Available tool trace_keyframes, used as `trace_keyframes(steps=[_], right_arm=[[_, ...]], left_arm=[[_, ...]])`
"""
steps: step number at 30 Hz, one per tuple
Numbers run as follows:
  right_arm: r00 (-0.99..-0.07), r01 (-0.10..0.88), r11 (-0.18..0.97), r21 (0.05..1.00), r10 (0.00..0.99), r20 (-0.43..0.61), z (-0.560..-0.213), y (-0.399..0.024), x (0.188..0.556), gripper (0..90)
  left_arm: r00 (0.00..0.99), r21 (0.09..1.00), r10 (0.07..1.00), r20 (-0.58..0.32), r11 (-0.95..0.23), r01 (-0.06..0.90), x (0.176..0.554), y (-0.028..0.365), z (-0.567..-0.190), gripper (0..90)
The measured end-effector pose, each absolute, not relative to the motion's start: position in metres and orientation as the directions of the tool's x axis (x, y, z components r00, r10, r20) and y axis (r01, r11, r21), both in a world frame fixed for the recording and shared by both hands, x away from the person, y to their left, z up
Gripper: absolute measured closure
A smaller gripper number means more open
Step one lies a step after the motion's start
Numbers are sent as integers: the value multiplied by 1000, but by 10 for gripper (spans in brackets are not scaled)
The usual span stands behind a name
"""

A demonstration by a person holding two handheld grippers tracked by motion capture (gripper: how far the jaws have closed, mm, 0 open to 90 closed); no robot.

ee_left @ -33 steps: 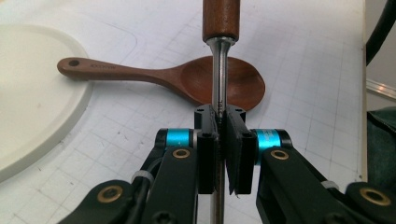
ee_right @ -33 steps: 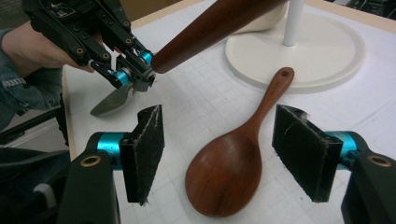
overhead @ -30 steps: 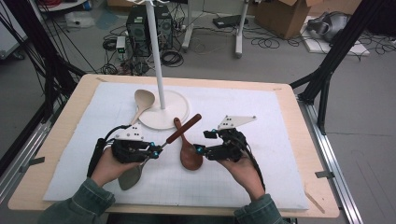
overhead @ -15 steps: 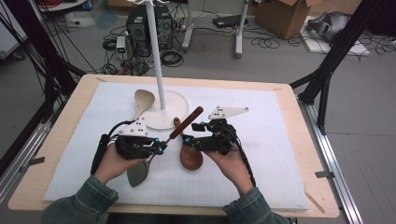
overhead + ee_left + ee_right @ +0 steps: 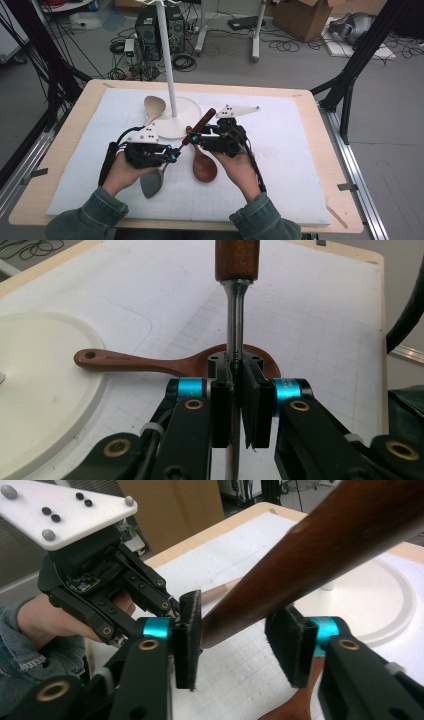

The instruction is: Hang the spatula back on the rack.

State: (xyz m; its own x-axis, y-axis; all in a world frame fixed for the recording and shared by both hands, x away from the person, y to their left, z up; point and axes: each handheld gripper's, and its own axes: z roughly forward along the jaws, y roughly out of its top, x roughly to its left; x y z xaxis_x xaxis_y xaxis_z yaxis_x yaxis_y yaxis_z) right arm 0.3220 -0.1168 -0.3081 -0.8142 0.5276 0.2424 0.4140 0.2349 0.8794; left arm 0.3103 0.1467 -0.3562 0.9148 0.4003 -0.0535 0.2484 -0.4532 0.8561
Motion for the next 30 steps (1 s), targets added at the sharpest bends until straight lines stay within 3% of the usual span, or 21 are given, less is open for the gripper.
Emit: trace_keyframes(steps=[6,10,24,30], right_arm=[[-832,403,235,884,497,247,-302,-113,325,632],[-841,393,232,890,482,246,-300,-110,327,640],[-849,380,250,891,477,228,-294,-88,327,624],[-845,385,243,891,482,233,-296,-84,326,631]], left_arm=[[920,837,379,-102,-467,286,311,162,-366,762],[913,834,385,-134,-454,314,311,169,-374,814],[917,859,393,-73,-442,258,307,155,-363,836],[890,884,450,-72,-384,266,307,156,-357,836]])
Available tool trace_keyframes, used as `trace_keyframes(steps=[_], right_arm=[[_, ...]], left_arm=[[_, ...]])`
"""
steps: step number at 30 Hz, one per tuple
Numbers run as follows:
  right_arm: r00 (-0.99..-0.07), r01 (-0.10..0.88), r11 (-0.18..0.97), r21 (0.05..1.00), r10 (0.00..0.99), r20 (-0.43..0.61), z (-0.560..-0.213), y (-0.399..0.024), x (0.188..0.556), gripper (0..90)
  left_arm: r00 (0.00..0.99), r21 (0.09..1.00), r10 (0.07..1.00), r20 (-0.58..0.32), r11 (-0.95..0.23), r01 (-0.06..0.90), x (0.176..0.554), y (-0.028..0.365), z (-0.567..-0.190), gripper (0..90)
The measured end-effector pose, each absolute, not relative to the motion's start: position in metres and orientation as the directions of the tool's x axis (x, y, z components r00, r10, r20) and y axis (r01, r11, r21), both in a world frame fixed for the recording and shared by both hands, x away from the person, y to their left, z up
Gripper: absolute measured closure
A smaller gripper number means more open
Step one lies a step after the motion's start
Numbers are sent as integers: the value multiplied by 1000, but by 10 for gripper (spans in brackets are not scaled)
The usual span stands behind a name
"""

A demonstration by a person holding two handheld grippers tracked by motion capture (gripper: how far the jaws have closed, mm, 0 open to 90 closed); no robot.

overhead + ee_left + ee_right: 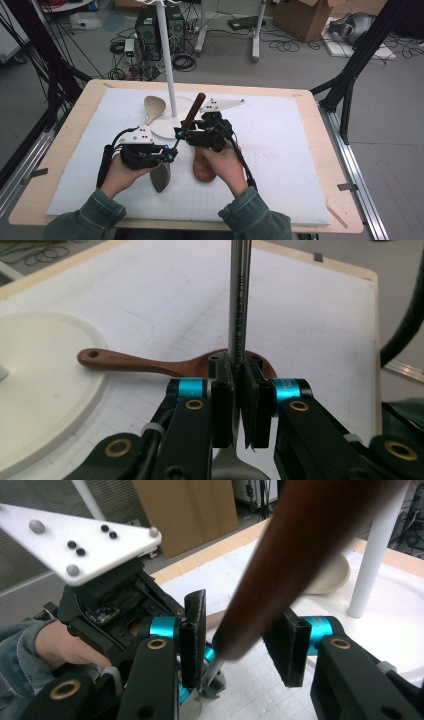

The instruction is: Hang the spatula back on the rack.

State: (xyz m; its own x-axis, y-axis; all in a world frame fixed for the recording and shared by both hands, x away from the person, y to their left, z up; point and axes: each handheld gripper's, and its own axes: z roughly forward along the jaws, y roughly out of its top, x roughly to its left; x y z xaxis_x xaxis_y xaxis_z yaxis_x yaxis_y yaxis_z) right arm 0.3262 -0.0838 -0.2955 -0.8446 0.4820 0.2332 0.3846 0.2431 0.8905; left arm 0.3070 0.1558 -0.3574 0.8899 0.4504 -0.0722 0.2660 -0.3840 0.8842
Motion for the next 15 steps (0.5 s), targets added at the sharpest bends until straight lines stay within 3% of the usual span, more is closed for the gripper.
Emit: trace_keyframes(steps=[8,11,15], right_arm=[[-852,383,242,892,466,239,-295,-82,326,706],[-867,380,256,889,433,246,-294,-82,326,733],[-887,353,267,896,401,230,-290,-82,326,737]], left_arm=[[893,888,443,-82,-375,267,307,156,-358,834],[905,893,408,-120,-354,278,308,158,-357,760],[909,893,396,-132,-351,282,307,160,-356,732]])
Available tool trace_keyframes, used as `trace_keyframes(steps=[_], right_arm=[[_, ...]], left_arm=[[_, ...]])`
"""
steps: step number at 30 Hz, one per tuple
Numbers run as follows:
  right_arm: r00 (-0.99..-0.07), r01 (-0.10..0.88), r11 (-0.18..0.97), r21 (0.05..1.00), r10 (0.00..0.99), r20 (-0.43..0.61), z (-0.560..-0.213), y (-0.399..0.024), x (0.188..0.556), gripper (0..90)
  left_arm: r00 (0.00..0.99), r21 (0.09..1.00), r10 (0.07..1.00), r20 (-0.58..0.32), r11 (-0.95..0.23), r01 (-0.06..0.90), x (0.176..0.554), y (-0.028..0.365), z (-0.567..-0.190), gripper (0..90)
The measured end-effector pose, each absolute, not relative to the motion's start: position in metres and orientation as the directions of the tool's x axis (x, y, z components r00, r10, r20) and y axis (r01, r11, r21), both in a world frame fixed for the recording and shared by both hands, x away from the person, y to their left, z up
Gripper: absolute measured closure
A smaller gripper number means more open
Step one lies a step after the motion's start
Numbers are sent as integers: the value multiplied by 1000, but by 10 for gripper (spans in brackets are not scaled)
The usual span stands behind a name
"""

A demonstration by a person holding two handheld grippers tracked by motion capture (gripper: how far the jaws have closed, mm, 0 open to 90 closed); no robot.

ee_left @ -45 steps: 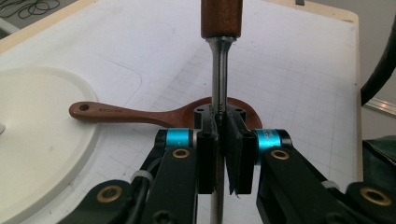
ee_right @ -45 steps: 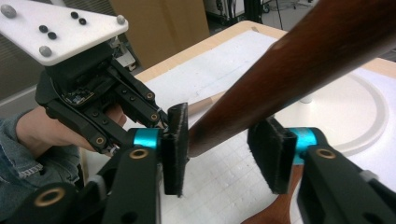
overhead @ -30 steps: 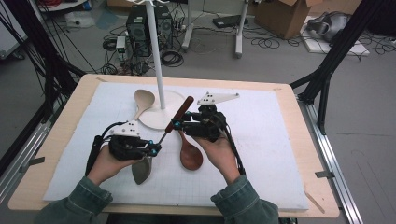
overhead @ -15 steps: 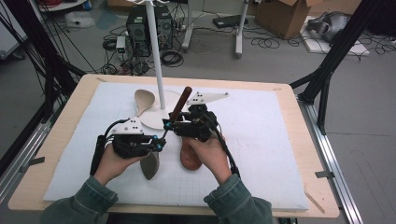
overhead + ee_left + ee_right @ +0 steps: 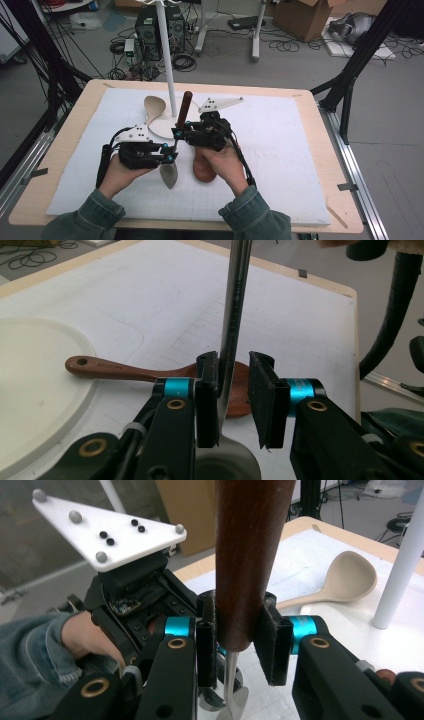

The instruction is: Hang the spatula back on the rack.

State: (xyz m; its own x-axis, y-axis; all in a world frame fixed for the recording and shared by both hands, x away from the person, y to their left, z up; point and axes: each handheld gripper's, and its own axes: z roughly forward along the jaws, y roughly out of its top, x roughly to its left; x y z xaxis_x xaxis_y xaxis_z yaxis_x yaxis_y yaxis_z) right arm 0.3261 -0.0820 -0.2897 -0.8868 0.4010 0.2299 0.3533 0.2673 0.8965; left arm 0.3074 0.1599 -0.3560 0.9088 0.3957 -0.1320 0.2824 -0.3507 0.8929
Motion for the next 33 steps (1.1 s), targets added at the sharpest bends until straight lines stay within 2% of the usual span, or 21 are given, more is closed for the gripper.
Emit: trace_keyframes(steps=[5,9,14,15,18,23,27,29,33], right_arm=[[-911,336,273,901,337,237,-286,-79,326,737],[-916,324,274,905,332,228,-283,-78,326,736],[-910,320,261,910,353,219,-283,-76,324,707],[-906,318,253,914,363,215,-283,-76,323,674],[-887,318,258,913,420,190,-282,-73,320,661],[-871,307,280,910,468,150,-282,-68,316,716],[-880,310,264,913,442,171,-283,-67,319,731],[-892,303,263,916,416,176,-282,-67,320,733],[-909,298,251,921,369,194,-281,-71,327,736]], left_arm=[[917,895,374,-139,-348,278,307,158,-356,742],[920,902,370,-128,-343,263,305,158,-354,828],[911,900,394,-122,-344,269,304,156,-353,835],[907,898,403,-122,-344,273,304,156,-353,836],[898,899,425,-115,-340,276,304,154,-354,836],[884,898,453,-111,-336,285,304,152,-354,836],[885,902,451,-119,-324,287,303,153,-354,834],[888,906,440,-132,-310,288,303,155,-354,825],[891,912,432,-136,-297,283,302,162,-352,712]])
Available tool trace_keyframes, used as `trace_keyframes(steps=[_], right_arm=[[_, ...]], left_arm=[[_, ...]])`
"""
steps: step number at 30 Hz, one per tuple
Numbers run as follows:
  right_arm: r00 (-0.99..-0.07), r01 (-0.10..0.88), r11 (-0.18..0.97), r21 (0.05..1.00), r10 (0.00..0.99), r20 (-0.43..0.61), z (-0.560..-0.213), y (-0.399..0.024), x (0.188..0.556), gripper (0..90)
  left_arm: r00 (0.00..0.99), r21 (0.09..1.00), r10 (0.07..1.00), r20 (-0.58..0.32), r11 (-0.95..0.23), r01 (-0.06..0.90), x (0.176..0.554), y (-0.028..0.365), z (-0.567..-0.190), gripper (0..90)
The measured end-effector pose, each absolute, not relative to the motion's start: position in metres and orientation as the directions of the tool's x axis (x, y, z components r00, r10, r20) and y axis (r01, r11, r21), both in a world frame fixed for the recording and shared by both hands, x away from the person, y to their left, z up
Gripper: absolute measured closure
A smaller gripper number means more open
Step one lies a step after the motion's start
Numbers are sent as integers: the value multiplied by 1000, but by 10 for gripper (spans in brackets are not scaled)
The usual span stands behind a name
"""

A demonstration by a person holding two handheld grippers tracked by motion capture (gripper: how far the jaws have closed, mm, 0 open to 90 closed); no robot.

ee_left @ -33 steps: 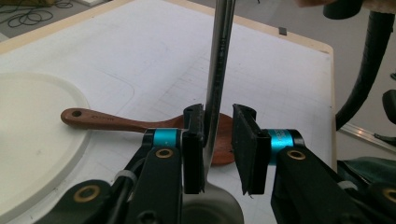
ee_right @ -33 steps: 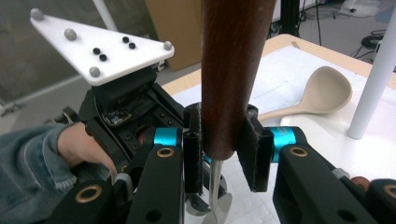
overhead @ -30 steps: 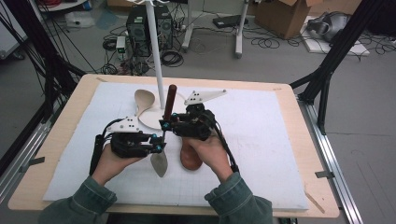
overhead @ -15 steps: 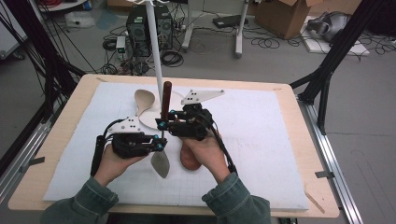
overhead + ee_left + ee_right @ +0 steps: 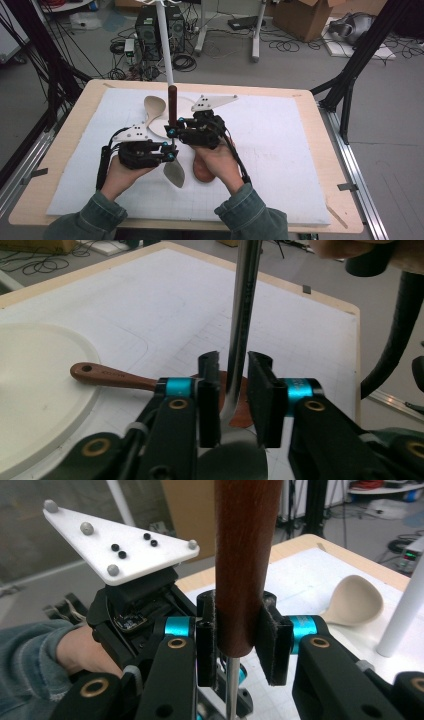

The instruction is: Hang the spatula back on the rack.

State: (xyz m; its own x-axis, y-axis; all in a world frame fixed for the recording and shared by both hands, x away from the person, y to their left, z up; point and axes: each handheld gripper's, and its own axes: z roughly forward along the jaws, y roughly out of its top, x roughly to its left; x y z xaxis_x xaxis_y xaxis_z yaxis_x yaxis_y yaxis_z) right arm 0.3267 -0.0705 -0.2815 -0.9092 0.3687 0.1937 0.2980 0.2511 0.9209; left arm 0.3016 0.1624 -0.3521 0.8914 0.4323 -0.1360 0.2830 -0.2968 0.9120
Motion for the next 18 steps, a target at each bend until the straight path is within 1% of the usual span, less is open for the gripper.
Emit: trace_keyframes(steps=[4,9,12,14,18], right_arm=[[-923,288,250,924,330,199,-278,-75,336,736],[-938,257,276,926,301,171,-271,-77,346,736],[-943,261,286,922,279,181,-268,-77,353,736],[-949,249,299,921,265,171,-266,-76,357,736],[-954,254,302,919,236,186,-259,-74,365,736]], left_arm=[[890,915,444,-105,-308,262,298,172,-353,643],[876,918,472,-99,-296,263,294,186,-356,553],[865,919,494,-83,-298,259,292,198,-362,539],[853,920,513,-90,-286,269,292,206,-367,528],[826,922,555,-98,-262,286,291,222,-376,484]])
